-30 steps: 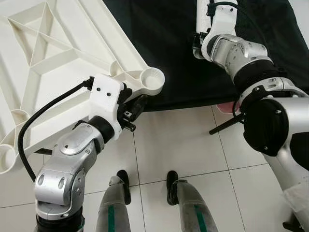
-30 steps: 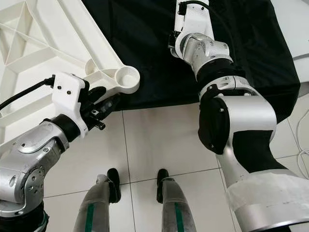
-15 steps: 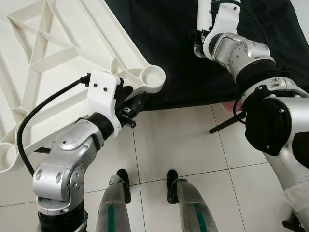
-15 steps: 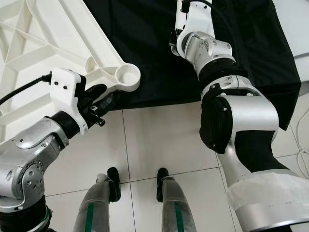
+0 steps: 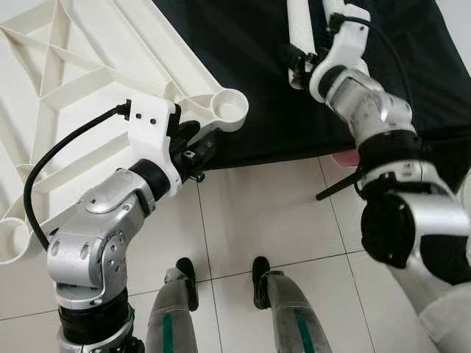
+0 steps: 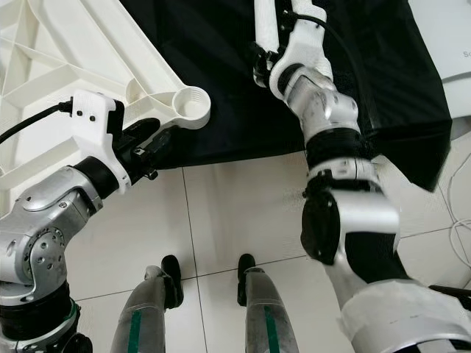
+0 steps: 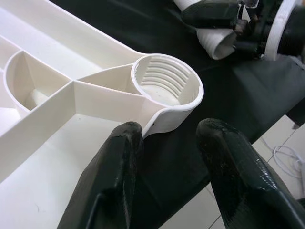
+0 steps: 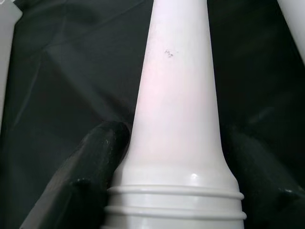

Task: Building children table

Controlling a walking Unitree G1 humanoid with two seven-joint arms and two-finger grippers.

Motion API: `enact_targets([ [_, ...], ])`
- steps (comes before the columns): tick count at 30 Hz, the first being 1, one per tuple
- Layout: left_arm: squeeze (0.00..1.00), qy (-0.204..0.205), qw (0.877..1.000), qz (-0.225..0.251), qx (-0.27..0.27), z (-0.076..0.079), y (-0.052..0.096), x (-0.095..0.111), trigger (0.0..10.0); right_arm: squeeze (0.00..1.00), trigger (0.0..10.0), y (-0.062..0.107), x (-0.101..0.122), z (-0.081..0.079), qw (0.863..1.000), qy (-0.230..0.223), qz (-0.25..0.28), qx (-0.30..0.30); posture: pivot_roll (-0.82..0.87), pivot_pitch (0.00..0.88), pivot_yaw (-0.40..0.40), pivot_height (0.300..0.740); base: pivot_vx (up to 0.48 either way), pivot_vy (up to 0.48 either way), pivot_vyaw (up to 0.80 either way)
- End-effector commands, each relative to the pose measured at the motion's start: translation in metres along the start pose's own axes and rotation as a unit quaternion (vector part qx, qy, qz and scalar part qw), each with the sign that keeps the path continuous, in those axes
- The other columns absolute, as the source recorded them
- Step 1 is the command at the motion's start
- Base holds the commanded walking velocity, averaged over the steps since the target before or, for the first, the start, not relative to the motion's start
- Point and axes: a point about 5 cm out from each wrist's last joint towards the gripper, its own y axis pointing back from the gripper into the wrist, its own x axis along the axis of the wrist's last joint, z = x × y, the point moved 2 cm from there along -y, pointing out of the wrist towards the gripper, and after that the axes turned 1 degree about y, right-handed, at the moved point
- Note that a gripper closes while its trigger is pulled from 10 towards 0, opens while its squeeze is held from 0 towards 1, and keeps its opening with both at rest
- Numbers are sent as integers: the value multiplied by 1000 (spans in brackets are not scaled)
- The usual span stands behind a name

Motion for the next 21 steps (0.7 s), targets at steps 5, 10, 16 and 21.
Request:
enact_targets([
  [5, 0, 17, 1000, -7, 23, -9, -1, -3, 10000, 0, 10000, 11, -23, -2, 1000, -5, -22, 19, -17, 392, -36, 740, 0, 0, 0],
  [10, 0, -7, 999, -6, -37, -3, 3, 4, 10000, 0, 10000, 17, -20, 1, 1000, -2, -11, 22, -23, 391, -31, 740, 0, 0, 0],
  [16, 0, -16, 998, -9, -52, 0, 5, 5, 10000, 0, 10000, 19, -19, 0, 1000, -1, -9, 22, -23, 391, -31, 740, 0, 0, 0],
  [21, 0, -50, 989, -23, -139, 17, 18, 2, 10000, 0, 10000, 20, -14, 1, 1000, 4, -2, 21, -20, 399, -29, 740, 0, 0, 0],
])
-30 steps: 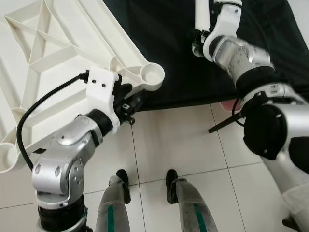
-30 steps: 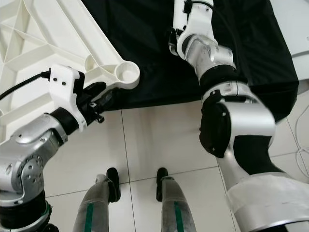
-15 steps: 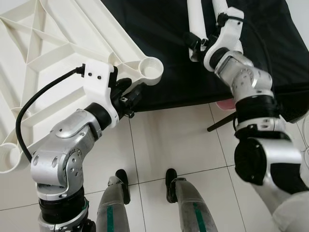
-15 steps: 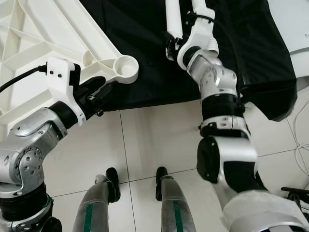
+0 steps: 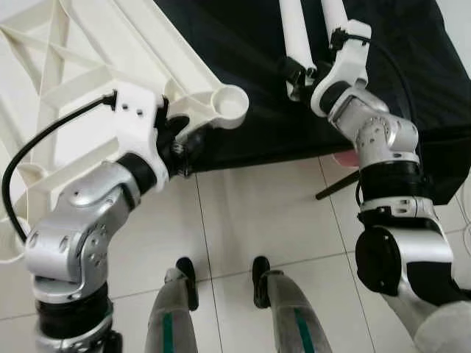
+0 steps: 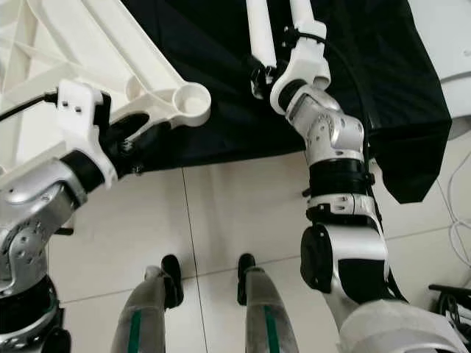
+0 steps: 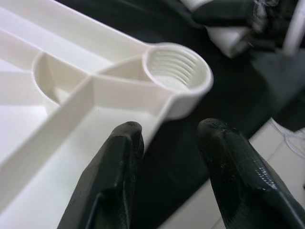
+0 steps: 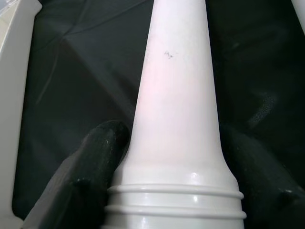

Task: Building children table

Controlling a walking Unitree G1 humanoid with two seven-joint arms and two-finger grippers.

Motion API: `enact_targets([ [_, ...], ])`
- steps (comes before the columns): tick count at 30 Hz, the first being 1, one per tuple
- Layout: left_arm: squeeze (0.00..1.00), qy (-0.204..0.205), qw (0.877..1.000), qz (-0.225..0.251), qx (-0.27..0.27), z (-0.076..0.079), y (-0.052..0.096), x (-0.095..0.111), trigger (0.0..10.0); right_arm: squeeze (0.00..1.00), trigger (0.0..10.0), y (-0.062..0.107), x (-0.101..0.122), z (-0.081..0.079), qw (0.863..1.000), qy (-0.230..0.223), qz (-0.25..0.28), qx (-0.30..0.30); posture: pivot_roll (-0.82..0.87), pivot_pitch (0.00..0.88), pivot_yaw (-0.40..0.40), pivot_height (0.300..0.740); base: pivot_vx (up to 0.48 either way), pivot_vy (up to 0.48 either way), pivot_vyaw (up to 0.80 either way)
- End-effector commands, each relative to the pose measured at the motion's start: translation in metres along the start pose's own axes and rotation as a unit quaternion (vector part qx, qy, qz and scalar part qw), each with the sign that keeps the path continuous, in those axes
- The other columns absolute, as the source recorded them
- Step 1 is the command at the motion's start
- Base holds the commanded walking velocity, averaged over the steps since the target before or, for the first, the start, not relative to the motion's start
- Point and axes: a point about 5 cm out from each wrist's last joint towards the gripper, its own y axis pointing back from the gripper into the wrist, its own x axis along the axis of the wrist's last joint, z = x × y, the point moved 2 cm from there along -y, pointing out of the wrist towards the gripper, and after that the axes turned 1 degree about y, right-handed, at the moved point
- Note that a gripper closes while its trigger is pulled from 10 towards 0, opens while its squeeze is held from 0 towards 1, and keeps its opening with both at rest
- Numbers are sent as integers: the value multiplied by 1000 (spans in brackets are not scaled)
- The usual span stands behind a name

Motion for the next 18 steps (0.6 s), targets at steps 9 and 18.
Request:
enact_targets([
  [9, 0, 37, 992, 57, -110, -4, 0, 33, 10000, 0, 10000, 21, 1, -4, 998, -11, 38, 50, -23, 395, -19, 740, 0, 0, 0],
  [18, 0, 73, 995, 61, -24, -46, -19, 44, 10000, 0, 10000, 41, 9, -12, 991, -14, 76, 107, -24, 378, -12, 740, 0, 0, 0],
])
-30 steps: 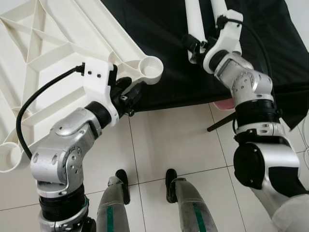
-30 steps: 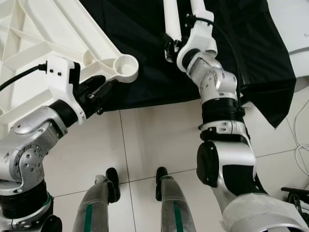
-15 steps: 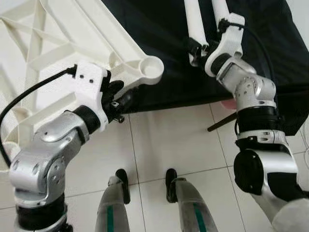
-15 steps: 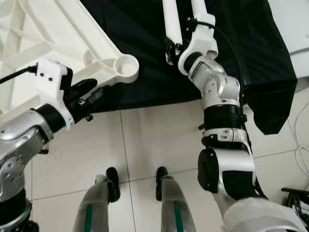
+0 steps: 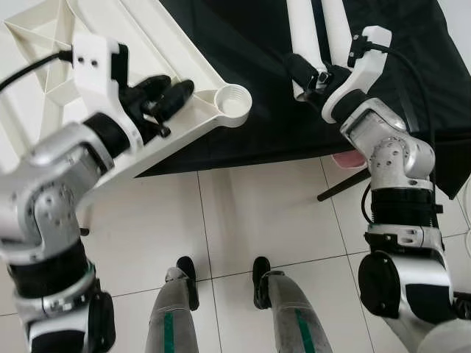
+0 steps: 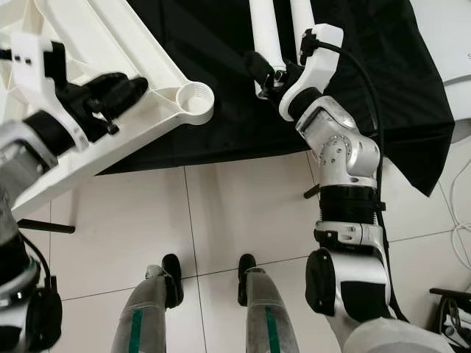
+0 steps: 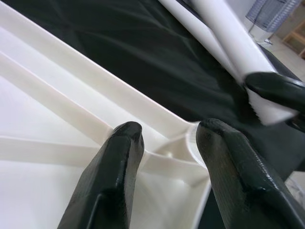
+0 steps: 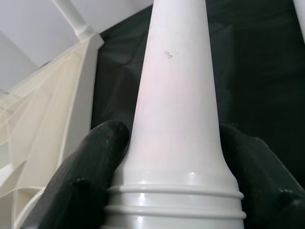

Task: Building children table

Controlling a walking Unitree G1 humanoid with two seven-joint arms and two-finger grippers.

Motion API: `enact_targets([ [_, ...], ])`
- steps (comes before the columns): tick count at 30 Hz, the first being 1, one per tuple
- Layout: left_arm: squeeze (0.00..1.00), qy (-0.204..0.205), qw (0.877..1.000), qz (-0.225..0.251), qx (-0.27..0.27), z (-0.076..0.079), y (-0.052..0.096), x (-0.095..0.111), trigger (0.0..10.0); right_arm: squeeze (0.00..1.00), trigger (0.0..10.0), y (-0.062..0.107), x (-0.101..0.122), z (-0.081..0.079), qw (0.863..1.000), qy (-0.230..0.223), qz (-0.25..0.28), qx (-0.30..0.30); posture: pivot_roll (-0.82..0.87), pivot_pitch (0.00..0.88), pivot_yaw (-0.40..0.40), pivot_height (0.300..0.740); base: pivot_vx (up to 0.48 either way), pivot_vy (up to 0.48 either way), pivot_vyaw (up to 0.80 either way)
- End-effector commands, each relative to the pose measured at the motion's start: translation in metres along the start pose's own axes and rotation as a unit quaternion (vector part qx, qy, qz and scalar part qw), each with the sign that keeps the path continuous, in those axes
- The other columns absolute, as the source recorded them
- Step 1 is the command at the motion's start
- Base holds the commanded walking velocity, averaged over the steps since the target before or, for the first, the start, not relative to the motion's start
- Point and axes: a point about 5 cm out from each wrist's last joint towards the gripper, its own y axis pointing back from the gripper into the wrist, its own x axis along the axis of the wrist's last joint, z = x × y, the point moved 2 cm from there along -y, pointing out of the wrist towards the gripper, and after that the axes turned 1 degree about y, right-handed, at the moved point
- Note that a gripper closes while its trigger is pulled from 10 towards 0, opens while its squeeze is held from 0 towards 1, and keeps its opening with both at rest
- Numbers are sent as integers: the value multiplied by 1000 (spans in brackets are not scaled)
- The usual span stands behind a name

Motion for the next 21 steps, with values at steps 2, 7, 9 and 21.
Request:
enact_targets([
  [2, 0, 17, 999, 0, -29, -1, -4, -1, 10000, 0, 10000, 7, 1, -6, 1000, -3, 7, 26, -26, 375, -10, 740, 0, 0, 0],
  [7, 0, 19, 999, 5, -28, -2, -9, 3, 10000, 0, 10000, 10, 0, -8, 999, -2, 5, 37, -23, 367, -9, 740, 0, 0, 0],
  [9, 0, 34, 999, 6, -30, -2, -23, 7, 10000, 0, 10000, 17, -4, -13, 998, 2, 1, 59, -18, 353, -12, 740, 0, 0, 0],
  [21, 1000, 67, 997, 7, -31, -1, -57, 5, 10000, 0, 10000, 28, -20, -21, 996, 1, -15, 82, -19, 317, -15, 740, 0, 0, 0],
])
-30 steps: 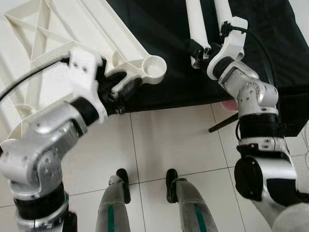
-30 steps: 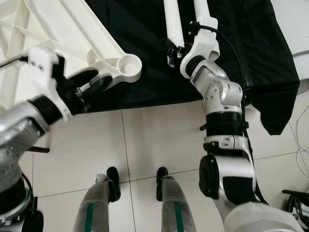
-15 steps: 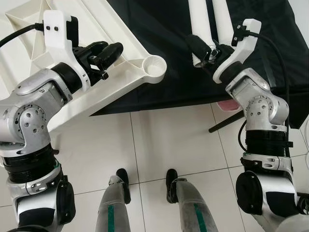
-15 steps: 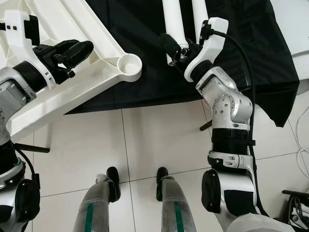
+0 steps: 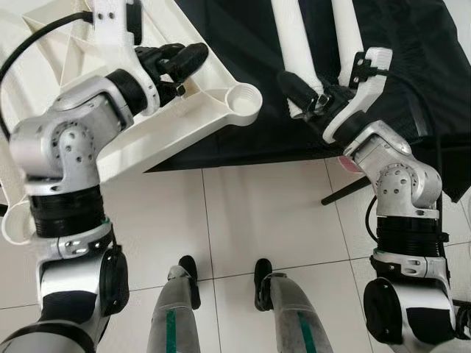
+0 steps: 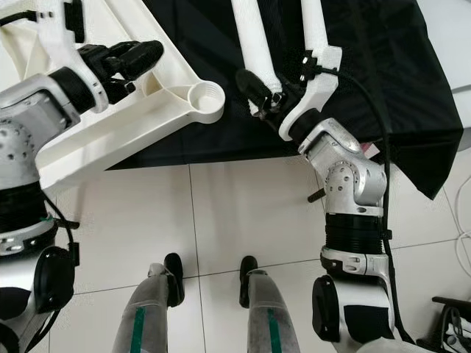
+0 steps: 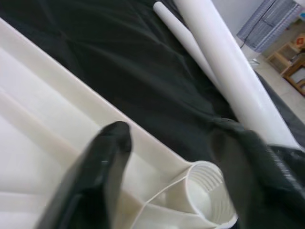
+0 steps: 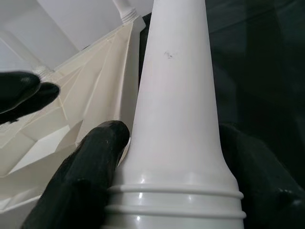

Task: Building children table

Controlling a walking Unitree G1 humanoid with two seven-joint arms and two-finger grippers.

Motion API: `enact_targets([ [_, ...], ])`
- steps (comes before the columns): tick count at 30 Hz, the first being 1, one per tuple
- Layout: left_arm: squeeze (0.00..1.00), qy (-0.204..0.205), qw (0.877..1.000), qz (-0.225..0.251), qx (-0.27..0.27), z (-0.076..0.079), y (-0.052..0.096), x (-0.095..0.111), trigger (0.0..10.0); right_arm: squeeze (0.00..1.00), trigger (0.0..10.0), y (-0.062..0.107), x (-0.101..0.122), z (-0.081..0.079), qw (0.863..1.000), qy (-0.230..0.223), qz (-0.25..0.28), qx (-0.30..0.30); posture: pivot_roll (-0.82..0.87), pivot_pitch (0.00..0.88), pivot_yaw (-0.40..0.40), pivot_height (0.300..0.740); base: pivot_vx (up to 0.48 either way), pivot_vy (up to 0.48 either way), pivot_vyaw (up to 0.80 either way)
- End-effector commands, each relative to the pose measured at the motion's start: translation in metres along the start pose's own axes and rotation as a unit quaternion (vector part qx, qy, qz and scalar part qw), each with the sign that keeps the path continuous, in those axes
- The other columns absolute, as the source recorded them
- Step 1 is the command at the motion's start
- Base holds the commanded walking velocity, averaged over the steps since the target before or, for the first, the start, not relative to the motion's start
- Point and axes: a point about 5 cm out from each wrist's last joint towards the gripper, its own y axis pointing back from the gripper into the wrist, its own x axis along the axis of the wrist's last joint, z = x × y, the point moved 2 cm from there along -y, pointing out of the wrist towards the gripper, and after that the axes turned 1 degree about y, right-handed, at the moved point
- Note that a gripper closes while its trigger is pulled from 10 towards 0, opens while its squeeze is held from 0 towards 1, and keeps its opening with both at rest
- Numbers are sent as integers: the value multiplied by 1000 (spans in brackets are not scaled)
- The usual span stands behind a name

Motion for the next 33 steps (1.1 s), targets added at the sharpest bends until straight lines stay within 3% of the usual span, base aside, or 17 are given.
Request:
enact_targets([
  [1, 1000, 13, 1000, 2, -1, 0, -4, -4, 10000, 0, 10000, 3, -2, -8, 1000, 2, 3, 21, -19, 317, -15, 740, 0, 0, 0],
  [7, 1000, 61, 998, 20, -10, 2, -11, -1, 10000, 0, 10000, 7, -7, -19, 999, 0, 4, 48, -24, 298, -17, 740, 0, 0, 0],
  [16, 1000, 85, 996, 33, -13, 3, -16, 7, 10000, 0, 10000, 12, -13, -28, 997, 4, -1, 83, -25, 279, -24, 740, 0, 0, 0],
  [17, 494, 91, 995, 43, -17, 3, -17, 12, 10000, 0, 10000, 12, -15, -30, 996, 4, -3, 93, -24, 264, -24, 740, 0, 0, 0],
  [18, 494, 91, 995, 43, -17, 3, -17, 12, 10000, 0, 10000, 12, -15, -30, 996, 4, -3, 93, -24, 264, -24, 740, 0, 0, 0],
  [19, 0, 94, 994, 49, -20, 2, -18, 16, 10000, 0, 10000, 13, -17, -31, 995, 4, -4, 100, -25, 250, -23, 740, 0, 0, 0],
  [33, 0, 103, 993, 57, -19, -3, -18, 13, 10000, 0, 10000, 11, -24, -26, 995, 13, 3, 102, -40, 163, -8, 740, 0, 0, 0],
])
